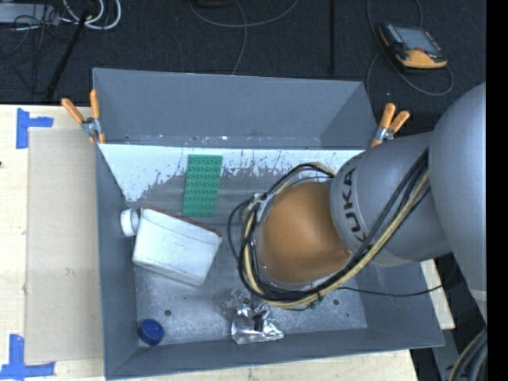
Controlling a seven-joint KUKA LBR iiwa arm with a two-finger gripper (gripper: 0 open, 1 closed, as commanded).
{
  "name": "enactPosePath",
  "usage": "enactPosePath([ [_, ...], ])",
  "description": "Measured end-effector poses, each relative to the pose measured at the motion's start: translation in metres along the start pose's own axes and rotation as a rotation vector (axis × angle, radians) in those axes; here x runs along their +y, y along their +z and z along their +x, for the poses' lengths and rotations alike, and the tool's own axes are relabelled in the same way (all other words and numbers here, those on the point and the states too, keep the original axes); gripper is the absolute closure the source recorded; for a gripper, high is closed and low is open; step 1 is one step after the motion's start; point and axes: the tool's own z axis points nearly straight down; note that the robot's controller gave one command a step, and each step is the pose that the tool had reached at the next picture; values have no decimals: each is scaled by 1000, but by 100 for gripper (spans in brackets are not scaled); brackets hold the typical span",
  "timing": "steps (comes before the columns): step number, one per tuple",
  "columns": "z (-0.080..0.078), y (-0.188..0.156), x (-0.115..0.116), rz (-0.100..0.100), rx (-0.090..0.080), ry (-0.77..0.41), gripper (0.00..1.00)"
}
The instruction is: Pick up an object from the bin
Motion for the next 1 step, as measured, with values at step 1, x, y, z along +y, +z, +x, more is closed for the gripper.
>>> enactPosePath([
  [1,7,-130,3,4,-3,-18,100],
])
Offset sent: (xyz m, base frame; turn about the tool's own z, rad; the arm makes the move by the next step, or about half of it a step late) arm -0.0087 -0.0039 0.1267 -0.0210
